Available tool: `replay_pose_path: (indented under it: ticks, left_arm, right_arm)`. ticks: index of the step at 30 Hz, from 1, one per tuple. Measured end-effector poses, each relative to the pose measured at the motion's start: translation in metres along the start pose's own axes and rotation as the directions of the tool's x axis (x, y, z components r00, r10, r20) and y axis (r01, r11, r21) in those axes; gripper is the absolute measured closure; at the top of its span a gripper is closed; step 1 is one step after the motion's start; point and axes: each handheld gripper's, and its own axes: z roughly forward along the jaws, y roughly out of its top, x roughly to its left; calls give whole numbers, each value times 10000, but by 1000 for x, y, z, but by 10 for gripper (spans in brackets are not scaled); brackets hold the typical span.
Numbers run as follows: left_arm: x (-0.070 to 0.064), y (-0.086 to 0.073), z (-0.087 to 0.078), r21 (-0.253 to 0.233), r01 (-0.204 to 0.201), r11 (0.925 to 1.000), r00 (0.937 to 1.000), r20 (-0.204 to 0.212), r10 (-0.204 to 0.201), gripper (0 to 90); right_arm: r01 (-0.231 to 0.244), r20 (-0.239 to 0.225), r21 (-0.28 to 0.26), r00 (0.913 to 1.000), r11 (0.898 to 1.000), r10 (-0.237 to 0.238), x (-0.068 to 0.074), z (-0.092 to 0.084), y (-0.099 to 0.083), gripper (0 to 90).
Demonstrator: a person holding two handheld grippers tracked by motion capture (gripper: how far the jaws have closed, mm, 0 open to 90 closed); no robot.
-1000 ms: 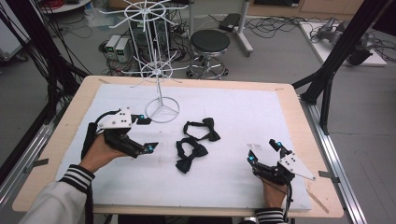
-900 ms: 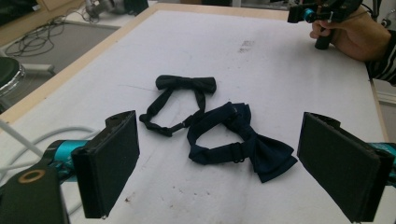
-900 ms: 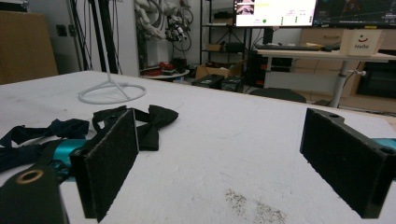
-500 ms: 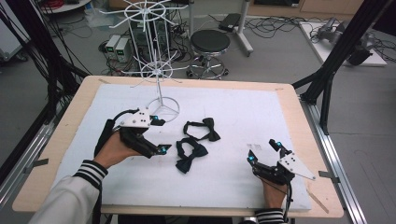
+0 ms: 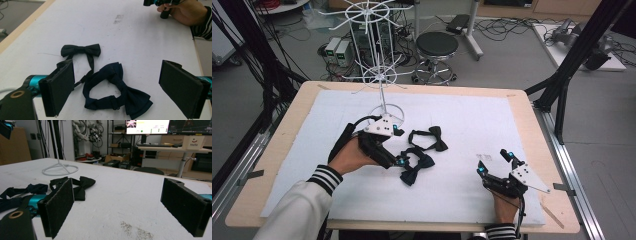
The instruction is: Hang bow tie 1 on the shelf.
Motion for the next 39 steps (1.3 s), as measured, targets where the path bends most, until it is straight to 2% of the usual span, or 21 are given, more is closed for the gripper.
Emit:
replay_pose_path:
  ticks: [9, 16, 23, 26, 34, 35, 39]
  left_arm:
    - [-1, 0, 14, 509, -23, 9987, 9999, 155, 15, 137]
    - [-3, 3, 27, 1121, 5, 9937, 9997, 244, -32, 140]
    - [-3, 3, 42, 1927, -36, 9813, 9992, 409, -43, 166]
    - [-4, 3, 47, 2232, -1, 9748, 9990, 432, -98, 166]
    - [-4, 3, 61, 2815, 141, 9595, 9992, 331, -244, 168]
    - [-3, 3, 62, 2957, 68, 9552, 9991, 374, -186, 169]
    - [-3, 2, 68, 3206, 244, 9469, 9987, 338, -372, 181]
  right_arm:
    - [42, 25, 38, 10000, 10000, -42, 0, 0, 0, 108]
    - [58, 24, 32, 10000, 10000, -58, 0, 0, 0, 109]
    - [138, 25, 33, 9999, 9999, -138, 0, 0, 0, 109]
    - [-5, 18, 28, 10000, 10000, 5, 0, 0, 0, 109]
    - [35, 23, 15, 10000, 10000, -35, 0, 0, 0, 109]
    - [55, 16, 35, 10000, 10000, -55, 0, 0, 0, 108]
    - [20, 22, 13, 10000, 10000, -21, 0, 0, 0, 108]
